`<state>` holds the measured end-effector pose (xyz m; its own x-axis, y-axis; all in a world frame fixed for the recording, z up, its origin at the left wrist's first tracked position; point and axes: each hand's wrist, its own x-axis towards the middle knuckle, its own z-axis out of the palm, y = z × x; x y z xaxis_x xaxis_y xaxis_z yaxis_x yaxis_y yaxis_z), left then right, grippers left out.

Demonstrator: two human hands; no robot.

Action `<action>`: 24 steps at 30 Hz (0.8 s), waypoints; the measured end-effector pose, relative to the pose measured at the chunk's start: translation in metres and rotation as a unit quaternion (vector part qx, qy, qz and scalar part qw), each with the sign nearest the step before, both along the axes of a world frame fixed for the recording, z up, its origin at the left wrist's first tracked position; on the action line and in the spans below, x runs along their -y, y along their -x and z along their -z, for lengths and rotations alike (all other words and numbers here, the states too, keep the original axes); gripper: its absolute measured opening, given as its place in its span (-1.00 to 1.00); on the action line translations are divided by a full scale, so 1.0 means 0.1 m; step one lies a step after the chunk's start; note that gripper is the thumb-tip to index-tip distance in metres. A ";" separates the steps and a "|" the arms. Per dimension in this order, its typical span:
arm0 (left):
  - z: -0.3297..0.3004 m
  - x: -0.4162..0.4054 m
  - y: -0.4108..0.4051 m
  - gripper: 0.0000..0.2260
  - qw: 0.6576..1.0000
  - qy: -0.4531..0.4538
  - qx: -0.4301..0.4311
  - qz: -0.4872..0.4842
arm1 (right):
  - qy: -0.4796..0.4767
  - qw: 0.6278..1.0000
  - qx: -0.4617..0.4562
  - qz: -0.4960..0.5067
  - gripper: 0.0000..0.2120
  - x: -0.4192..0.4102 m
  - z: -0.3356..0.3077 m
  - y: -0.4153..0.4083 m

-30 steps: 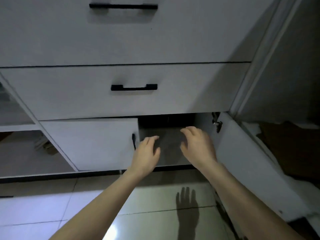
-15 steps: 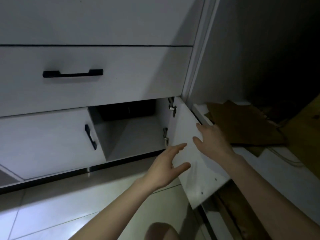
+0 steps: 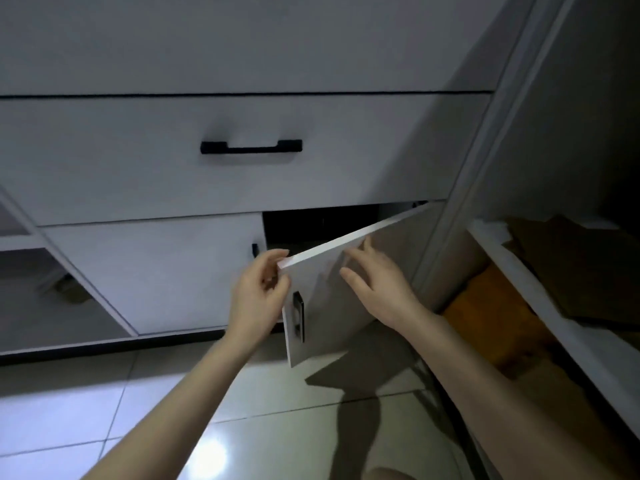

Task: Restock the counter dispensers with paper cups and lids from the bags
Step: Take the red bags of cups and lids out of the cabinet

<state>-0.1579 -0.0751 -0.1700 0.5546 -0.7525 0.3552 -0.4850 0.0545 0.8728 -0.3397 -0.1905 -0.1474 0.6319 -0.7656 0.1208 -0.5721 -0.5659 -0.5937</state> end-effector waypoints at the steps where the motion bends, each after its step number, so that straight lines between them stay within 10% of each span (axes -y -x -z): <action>1: 0.04 0.00 -0.05 -0.68 0.997 0.022 0.070 -0.029 | 0.013 1.000 -0.026 0.002 -0.51 0.04 0.02 -0.07; 8: 0.34 0.20 -0.27 -0.43 0.871 -0.110 0.479 -0.024 | 0.048 0.991 -0.119 0.035 -0.42 0.26 0.10 -0.44; 24: -0.19 0.36 -0.44 -0.44 0.855 -0.319 0.405 0.049 | 0.050 0.977 -0.207 0.015 -0.43 0.41 -0.36 -0.49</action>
<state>-0.1140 -0.1107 -0.1514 0.2439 -0.9654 0.0919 -0.9653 -0.2325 0.1188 -0.2911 -0.2317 -0.1112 0.6193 -0.7824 -0.0654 -0.7692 -0.5879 -0.2504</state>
